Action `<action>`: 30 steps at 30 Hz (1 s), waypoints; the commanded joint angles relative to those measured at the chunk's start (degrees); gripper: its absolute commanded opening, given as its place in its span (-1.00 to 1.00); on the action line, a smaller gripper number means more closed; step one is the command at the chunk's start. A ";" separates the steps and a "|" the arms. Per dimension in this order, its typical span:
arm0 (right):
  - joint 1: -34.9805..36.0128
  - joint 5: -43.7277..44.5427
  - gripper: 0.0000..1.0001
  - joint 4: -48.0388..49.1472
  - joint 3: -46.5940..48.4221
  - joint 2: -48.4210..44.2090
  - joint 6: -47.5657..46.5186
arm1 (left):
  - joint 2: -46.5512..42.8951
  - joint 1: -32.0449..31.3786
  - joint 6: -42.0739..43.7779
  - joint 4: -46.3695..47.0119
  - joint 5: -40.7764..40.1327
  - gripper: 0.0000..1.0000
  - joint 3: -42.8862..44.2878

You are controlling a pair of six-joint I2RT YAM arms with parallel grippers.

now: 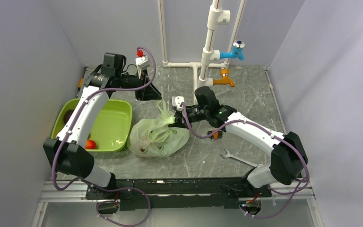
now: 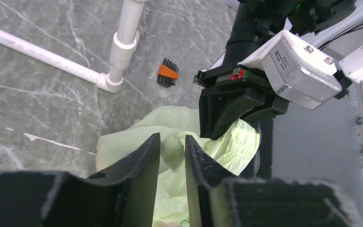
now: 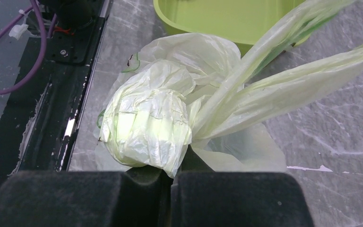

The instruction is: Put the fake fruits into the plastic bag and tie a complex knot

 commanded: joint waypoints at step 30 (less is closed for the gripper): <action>-4.51 4.90 -1.00 9.90 1.20 1.88 23.91 | -31.31 -6.53 7.79 6.37 -1.28 -1.00 -31.08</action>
